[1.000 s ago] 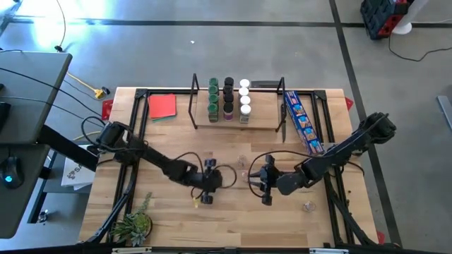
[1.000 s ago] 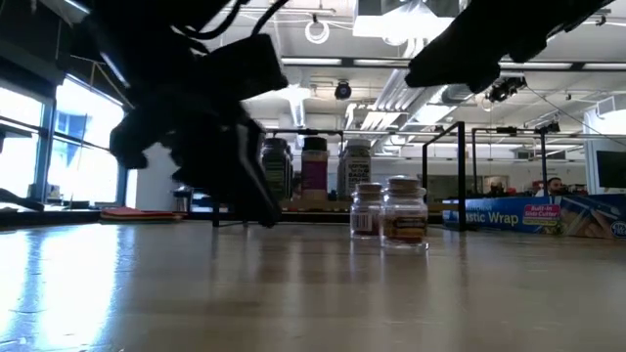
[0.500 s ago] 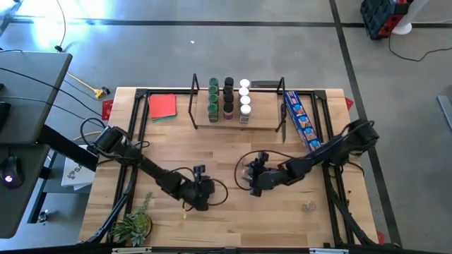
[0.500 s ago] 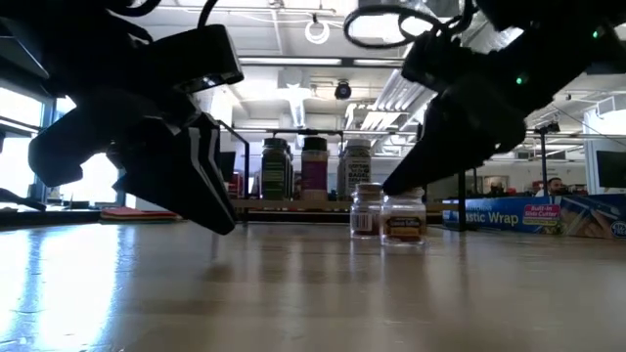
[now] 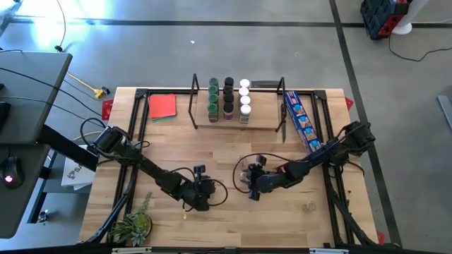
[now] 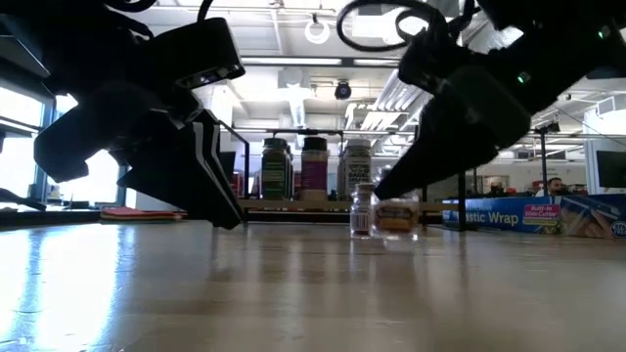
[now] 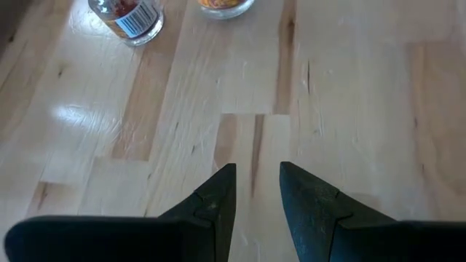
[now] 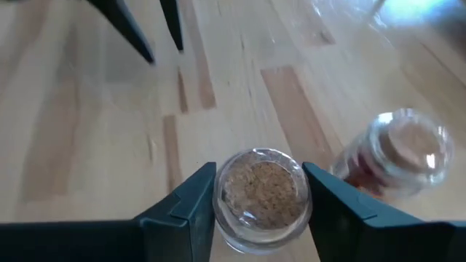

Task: Shelf spices
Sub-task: Put the top left brown seasoning bottle on the shelf

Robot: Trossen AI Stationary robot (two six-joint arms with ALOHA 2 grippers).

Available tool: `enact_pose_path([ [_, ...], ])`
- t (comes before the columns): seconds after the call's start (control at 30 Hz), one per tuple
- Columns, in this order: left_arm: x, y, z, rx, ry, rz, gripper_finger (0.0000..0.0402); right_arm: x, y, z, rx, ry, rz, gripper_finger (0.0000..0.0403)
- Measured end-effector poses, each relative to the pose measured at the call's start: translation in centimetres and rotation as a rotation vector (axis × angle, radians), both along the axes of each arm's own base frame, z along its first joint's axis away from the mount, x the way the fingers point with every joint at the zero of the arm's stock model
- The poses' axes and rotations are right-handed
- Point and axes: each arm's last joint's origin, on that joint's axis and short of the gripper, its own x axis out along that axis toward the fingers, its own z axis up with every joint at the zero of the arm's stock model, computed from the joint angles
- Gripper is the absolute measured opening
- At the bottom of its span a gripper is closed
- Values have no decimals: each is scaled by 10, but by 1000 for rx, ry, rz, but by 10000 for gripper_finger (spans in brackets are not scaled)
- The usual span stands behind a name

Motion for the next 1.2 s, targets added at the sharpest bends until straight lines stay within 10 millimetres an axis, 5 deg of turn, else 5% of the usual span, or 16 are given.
enact_pose_path([
  [0.17, 0, -1, 0, -14, 6, -12, 103, 2, 6, 45, -5, -32, 26, 160],
  [0.33, 0, -4, 1, -57, -10, 11, 103, -13, -6, 123, -117, -39, -13, 160],
  [0.53, 3, -6, 4, -85, -58, 18, 103, -25, -53, 227, -204, -24, -155, 160],
  [0.7, 5, -7, 6, -90, -84, 13, 103, -35, -119, 280, -292, 29, -238, 160],
  [0.9, 5, -6, 6, -86, -83, 15, 103, -53, -223, 277, -148, 85, -337, 160],
  [1.07, 5, -6, 6, -84, -82, 15, 103, -66, -299, 231, 26, 74, -450, 160],
  [1.2, 5, -6, 6, -82, -84, 16, 103, -61, -339, 195, 108, 11, -509, 160],
])
